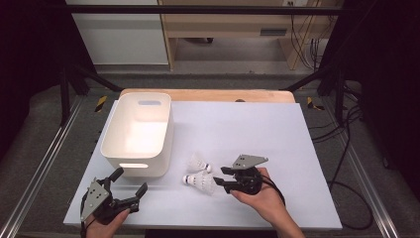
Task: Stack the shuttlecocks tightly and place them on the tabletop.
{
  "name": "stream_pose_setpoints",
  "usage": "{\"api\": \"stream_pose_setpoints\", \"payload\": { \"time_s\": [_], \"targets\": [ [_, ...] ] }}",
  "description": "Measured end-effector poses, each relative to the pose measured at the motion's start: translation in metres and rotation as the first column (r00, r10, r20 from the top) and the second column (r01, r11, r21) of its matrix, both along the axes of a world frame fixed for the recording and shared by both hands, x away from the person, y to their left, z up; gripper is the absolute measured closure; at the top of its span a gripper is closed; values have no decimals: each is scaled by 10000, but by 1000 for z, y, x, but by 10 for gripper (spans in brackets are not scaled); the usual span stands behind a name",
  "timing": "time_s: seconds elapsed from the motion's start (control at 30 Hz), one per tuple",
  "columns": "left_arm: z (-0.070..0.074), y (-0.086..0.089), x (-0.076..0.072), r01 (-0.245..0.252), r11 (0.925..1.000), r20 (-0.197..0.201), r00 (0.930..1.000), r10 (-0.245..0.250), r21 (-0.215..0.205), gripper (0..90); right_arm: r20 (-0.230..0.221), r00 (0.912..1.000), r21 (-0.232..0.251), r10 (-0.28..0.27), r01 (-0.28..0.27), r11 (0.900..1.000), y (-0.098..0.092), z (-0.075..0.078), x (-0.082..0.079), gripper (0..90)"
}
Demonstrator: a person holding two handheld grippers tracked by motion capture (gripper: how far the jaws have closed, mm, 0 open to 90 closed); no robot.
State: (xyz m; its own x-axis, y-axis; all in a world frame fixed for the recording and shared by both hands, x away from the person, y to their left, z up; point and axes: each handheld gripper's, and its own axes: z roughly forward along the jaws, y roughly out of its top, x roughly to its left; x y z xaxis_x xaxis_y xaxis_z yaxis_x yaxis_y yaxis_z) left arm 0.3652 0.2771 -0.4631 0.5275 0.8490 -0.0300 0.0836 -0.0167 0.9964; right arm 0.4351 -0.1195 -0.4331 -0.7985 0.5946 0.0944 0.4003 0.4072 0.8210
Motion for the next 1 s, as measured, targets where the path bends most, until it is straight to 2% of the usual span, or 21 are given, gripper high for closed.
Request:
{"api": "stream_pose_setpoints", "payload": {
  "time_s": [0.23,0.47,0.7,0.77,0.87,1.0],
  "targets": [
    [0,0,0,-67,10000,23,10000,68,-10,32,8,9999,-42,-161,161,9999,3,6,13,458],
    [0,1,0,-51,10000,8,10000,51,-12,32,34,9990,-72,-446,446,9990,10,13,33,311],
    [0,-1,0,-9,10000,-5,10000,9,-39,32,32,9977,-192,-680,680,9975,17,13,52,169],
    [0,-1,0,2,10000,-18,10000,-2,-37,32,-114,9971,-143,-747,745,9971,20,12,59,119],
    [0,0,0,-3,10000,-11,10000,3,-65,32,-119,9960,-43,-891,890,9960,24,11,65,107],
    [0,0,0,-15,10000,-8,10000,15,-85,32,-122,9963,-104,-853,852,9963,32,11,69,178]
  ]
}}
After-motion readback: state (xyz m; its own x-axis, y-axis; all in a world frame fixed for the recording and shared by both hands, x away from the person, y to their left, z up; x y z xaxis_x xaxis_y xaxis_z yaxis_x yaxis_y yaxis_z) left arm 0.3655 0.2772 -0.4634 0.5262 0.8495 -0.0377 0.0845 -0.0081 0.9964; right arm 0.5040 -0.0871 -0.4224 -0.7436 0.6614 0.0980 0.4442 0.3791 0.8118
